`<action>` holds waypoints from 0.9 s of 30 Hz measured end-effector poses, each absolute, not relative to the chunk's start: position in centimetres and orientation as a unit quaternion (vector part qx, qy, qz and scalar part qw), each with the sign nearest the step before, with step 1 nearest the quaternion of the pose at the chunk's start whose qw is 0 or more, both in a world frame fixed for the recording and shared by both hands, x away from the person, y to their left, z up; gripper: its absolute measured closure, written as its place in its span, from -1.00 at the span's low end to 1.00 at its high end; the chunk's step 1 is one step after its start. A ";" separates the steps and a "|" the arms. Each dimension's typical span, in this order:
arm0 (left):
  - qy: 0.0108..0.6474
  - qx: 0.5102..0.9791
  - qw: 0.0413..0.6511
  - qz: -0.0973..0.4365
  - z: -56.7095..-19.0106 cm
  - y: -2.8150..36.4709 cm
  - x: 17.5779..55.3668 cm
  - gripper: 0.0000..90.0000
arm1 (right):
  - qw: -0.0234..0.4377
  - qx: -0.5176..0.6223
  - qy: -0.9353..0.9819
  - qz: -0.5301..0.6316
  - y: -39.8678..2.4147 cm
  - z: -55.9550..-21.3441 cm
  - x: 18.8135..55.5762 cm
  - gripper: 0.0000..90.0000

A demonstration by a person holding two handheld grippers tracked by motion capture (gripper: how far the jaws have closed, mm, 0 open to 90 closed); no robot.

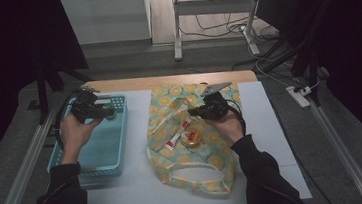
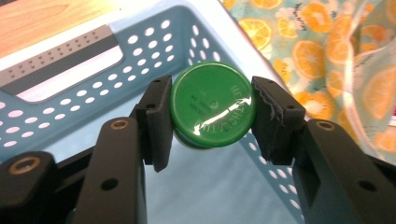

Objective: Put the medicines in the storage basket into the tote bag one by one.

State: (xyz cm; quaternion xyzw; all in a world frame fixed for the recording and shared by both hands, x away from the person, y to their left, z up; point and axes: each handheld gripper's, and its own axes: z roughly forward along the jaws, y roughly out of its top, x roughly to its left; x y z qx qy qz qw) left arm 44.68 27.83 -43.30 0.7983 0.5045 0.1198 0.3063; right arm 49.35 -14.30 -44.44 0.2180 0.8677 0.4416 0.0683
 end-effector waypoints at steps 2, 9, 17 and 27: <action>0.498 0.801 0.309 0.123 -42.9 27.7 44.4 0.16 | 0.068 0.218 0.867 0.443 -14.3 -44.4 49.3 1.00; 0.483 0.803 0.325 0.125 -41.7 27.1 43.3 0.16 | 0.068 0.216 0.867 0.444 -14.2 -44.4 49.3 1.00; 0.457 0.811 0.345 0.119 -41.2 25.7 41.9 0.16 | 0.068 0.216 0.867 0.443 -14.1 -44.4 49.2 1.00; 0.414 0.830 0.357 0.113 -40.4 22.5 41.0 0.16 | 0.068 0.216 0.867 0.443 -14.1 -44.5 49.2 1.00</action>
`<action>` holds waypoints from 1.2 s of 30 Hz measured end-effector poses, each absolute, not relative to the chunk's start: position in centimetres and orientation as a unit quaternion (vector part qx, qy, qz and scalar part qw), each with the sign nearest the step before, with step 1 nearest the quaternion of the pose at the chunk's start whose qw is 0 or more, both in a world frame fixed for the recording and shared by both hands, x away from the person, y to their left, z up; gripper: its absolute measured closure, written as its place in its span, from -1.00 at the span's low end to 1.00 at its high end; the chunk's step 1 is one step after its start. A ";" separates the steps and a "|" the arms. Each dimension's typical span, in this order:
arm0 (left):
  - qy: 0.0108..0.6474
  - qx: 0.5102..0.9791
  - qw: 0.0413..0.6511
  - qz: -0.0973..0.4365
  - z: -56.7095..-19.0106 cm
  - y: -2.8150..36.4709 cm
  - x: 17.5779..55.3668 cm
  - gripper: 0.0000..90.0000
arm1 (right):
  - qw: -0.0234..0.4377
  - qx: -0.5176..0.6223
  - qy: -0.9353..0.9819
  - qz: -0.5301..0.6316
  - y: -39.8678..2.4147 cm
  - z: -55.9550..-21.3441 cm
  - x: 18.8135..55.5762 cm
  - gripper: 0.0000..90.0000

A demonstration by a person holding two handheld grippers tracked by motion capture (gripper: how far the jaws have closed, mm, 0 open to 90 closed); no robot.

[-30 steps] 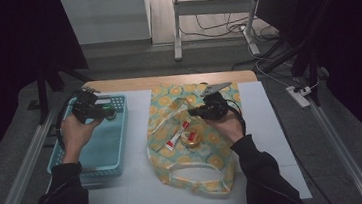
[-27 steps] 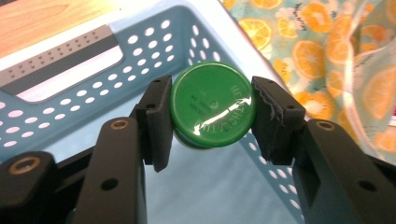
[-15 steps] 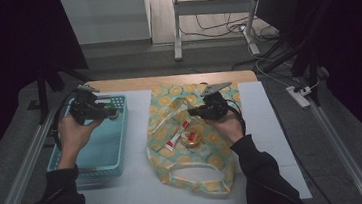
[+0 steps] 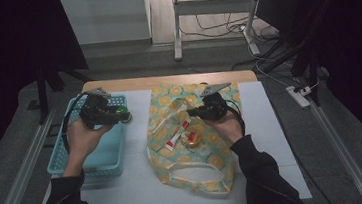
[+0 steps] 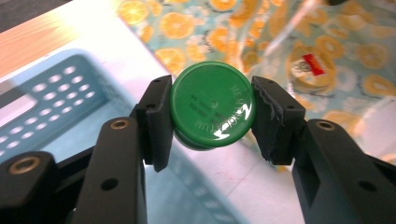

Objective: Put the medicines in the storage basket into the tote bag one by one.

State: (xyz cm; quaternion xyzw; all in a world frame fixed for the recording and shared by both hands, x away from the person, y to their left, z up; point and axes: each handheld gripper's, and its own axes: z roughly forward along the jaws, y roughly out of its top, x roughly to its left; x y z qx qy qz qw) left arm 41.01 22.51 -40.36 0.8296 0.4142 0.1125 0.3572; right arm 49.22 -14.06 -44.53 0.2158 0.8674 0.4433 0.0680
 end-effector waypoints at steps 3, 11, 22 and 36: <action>0.402 0.835 0.359 0.107 -40.3 21.4 40.9 0.16 | 0.068 0.215 0.868 0.442 -14.0 -44.6 49.2 1.00; 0.374 0.849 0.361 0.096 -40.7 18.6 40.8 0.16 | 0.068 0.214 0.867 0.444 -14.1 -44.5 49.2 1.00; 0.339 0.864 0.364 0.077 -41.4 14.9 41.3 0.16 | 0.066 0.215 0.866 0.446 -14.0 -44.4 49.2 1.00; 0.296 0.883 0.359 0.065 -42.3 9.6 42.4 0.16 | 0.068 0.217 0.864 0.449 -14.1 -44.3 49.2 1.00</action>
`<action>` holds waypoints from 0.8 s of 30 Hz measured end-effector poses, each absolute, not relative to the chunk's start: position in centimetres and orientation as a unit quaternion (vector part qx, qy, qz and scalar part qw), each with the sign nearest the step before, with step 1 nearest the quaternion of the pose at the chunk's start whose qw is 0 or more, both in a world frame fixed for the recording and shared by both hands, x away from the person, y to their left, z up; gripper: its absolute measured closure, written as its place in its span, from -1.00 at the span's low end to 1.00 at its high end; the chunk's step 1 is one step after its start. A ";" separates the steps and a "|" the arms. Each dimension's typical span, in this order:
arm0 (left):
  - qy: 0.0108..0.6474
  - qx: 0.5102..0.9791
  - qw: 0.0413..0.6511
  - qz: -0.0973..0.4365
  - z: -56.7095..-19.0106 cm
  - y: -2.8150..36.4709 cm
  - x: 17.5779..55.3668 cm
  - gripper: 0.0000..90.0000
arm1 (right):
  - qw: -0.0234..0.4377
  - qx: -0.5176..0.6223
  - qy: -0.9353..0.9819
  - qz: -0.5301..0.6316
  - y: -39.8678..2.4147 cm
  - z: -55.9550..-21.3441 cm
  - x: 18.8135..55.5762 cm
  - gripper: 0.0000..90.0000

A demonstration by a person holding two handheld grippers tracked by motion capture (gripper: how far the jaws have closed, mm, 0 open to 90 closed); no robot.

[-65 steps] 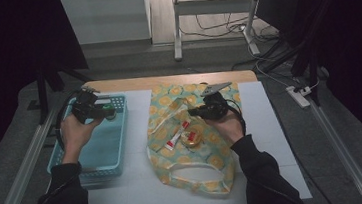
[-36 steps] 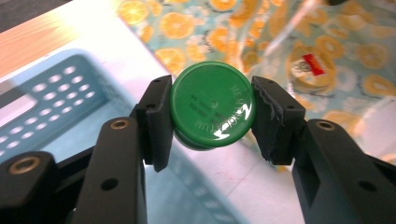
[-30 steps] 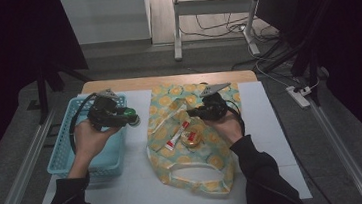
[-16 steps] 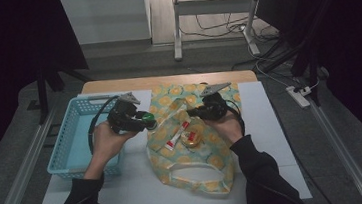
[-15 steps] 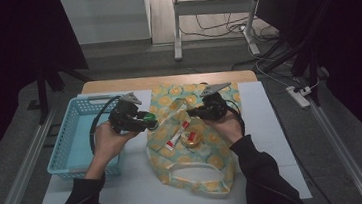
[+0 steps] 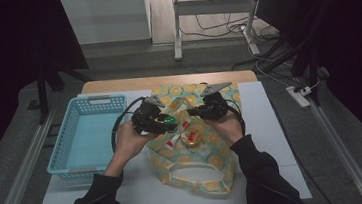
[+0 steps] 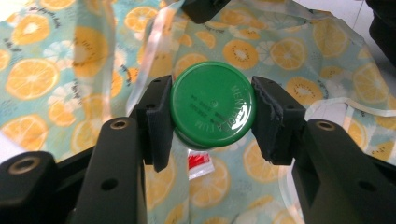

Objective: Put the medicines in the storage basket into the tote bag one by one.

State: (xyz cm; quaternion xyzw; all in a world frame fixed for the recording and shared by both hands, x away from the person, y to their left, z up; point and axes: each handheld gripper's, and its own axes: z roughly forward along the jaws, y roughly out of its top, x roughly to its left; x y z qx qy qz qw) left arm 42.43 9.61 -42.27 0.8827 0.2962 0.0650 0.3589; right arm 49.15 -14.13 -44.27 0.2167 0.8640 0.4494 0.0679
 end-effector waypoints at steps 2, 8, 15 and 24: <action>0.294 0.884 0.359 0.063 -42.5 9.0 42.7 0.16 | 0.068 0.216 0.864 0.450 -14.2 -44.2 49.2 1.00; 0.288 0.889 0.349 0.066 -43.4 7.3 43.5 0.16 | 0.069 0.218 0.863 0.451 -14.2 -44.2 49.2 1.00; 0.292 0.890 0.344 0.069 -44.2 6.0 44.7 0.16 | 0.071 0.220 0.862 0.452 -14.2 -44.1 49.2 1.00; 0.298 0.888 0.338 0.088 -45.2 4.6 45.8 0.16 | 0.074 0.220 0.862 0.452 -14.4 -44.0 49.2 1.00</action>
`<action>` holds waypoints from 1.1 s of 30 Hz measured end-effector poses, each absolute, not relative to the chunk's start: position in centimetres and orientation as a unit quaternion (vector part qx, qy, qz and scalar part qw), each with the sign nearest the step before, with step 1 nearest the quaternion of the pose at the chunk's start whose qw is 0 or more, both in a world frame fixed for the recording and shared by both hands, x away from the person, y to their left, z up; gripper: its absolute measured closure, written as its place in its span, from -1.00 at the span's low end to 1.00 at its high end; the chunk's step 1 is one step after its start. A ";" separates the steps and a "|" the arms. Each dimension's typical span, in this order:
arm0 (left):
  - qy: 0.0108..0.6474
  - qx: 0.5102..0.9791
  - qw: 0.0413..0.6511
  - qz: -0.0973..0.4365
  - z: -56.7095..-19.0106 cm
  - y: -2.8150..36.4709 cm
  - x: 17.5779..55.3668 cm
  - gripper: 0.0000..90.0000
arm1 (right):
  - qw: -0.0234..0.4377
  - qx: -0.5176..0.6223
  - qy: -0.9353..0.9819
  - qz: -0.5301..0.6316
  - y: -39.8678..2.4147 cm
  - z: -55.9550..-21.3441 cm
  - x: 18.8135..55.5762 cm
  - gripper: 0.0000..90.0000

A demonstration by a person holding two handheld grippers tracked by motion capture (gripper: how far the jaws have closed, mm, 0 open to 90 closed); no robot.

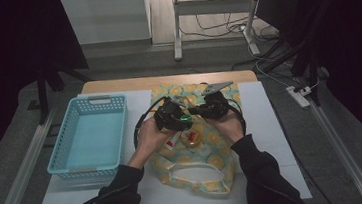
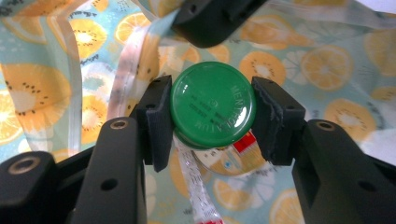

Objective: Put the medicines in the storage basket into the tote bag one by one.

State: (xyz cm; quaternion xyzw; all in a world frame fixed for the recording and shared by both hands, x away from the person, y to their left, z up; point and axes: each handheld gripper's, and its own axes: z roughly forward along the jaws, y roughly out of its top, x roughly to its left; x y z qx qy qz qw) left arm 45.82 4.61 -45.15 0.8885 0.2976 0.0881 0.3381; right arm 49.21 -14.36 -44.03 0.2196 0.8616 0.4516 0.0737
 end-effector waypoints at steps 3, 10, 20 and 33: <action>0.301 0.886 0.339 0.094 -45.4 4.4 46.2 0.16 | 0.073 0.220 0.862 0.451 -14.4 -44.1 49.2 1.00; 0.310 0.883 0.341 0.093 -46.3 3.9 47.4 0.16 | 0.074 0.220 0.864 0.447 -14.2 -44.3 49.2 1.00; 0.316 0.874 0.360 0.085 -47.6 3.9 48.4 0.15 | 0.077 0.221 0.866 0.442 -14.1 -44.5 49.3 1.00; 0.324 0.868 0.366 0.087 -47.3 3.7 48.3 -0.13 | 0.077 0.219 0.866 0.443 -14.2 -44.4 49.2 1.00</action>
